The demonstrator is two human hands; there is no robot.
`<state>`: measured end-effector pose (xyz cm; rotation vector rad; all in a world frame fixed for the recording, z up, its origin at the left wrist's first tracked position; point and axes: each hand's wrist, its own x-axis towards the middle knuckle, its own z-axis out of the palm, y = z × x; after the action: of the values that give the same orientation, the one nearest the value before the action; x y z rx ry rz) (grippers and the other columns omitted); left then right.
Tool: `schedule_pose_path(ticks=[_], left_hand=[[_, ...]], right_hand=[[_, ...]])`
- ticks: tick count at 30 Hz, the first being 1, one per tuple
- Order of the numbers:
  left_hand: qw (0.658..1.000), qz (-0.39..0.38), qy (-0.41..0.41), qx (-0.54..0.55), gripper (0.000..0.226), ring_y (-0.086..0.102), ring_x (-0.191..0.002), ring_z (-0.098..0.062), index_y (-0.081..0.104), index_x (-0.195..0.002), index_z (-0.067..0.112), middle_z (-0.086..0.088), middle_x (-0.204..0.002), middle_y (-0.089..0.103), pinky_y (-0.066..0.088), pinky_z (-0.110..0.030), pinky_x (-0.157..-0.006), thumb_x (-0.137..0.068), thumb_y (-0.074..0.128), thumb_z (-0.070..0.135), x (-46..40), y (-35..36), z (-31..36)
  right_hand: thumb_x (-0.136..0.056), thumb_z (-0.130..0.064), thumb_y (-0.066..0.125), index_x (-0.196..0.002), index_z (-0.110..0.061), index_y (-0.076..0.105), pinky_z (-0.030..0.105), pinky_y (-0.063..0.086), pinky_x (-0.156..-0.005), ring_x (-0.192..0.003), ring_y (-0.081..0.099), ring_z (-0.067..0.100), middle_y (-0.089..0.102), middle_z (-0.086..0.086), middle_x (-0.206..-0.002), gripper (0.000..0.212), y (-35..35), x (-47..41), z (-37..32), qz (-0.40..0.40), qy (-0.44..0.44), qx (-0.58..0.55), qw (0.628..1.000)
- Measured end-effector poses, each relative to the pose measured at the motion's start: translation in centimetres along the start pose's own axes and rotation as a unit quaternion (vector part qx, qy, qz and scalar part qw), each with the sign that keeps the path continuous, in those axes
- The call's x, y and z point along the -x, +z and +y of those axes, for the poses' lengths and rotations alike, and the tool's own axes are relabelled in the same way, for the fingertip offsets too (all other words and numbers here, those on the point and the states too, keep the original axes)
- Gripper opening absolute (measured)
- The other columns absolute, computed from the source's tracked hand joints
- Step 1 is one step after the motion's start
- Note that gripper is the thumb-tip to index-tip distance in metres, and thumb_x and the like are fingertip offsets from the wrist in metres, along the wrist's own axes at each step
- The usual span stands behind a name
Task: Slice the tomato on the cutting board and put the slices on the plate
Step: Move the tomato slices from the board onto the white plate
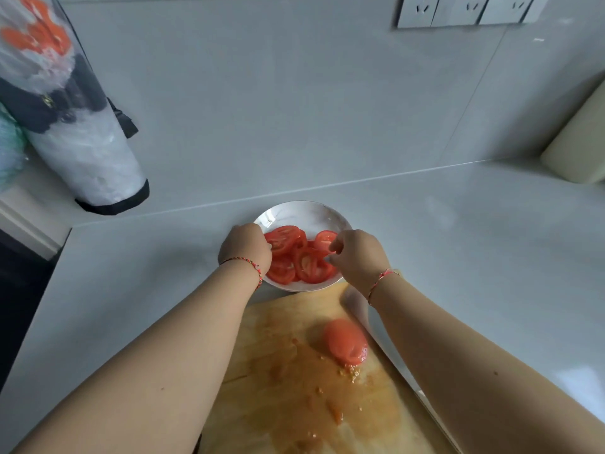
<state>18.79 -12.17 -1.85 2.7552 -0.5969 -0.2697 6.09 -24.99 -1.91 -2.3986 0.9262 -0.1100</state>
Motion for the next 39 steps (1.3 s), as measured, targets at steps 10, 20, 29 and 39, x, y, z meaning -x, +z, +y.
schedule_pose_path(ticks=[10, 20, 29, 39], left_hand=[[0.974, 0.094, 0.103, 0.178, 0.015, 0.051, -0.076, -0.014, 0.065, -0.1, 0.019, -0.001, -0.101, 0.055, 0.039, -0.022, -0.073, -0.087, 0.061, 0.015, 6.1, -0.1, -2.0], [0.971, 0.09, 0.112, 0.193, 0.011, 0.053, -0.079, -0.011, 0.065, -0.095, 0.02, 0.003, -0.098, 0.054, 0.044, -0.022, -0.072, -0.088, 0.06, 0.013, 10.9, 1.5, -3.0], [0.975, 0.073, 0.085, 0.193, 0.004, 0.054, -0.075, -0.007, 0.063, -0.091, 0.02, 0.004, -0.094, 0.056, 0.041, -0.013, -0.06, -0.09, 0.061, 0.017, 13.0, 2.4, -4.4], [0.976, 0.036, 0.038, 0.214, 0.007, 0.052, -0.075, -0.001, 0.063, -0.09, 0.026, 0.009, -0.092, 0.058, 0.038, -0.012, -0.059, -0.09, 0.06, 0.019, 13.8, 3.6, -5.6]], right_hand=[[-0.073, -0.035, 0.077, -0.105, -0.016, 0.066, 0.027, 0.043, -0.078, -0.098, 0.062, 0.02, 0.07, 0.0, -0.105, 0.039, -1.8, 5.9, 1.2, -0.183, -0.121, 0.168, 0.961], [-0.07, -0.043, 0.078, -0.107, -0.007, 0.071, 0.031, 0.051, -0.08, -0.097, 0.065, 0.026, 0.072, 0.009, -0.101, 0.052, -0.2, 7.5, 0.4, -0.236, -0.124, 0.255, 0.93], [-0.085, -0.036, 0.066, -0.11, -0.009, 0.07, 0.031, 0.052, -0.088, -0.099, 0.065, 0.022, 0.072, 0.008, -0.108, 0.037, -1.2, 8.3, 0.7, -0.242, -0.109, 0.163, 0.95], [-0.072, -0.031, 0.079, -0.13, -0.018, 0.049, 0.032, 0.052, -0.085, -0.107, 0.06, 0.023, 0.06, 0.005, -0.125, 0.067, -1.9, 9.6, 1.1, -0.298, -0.107, 0.185, 0.93]])
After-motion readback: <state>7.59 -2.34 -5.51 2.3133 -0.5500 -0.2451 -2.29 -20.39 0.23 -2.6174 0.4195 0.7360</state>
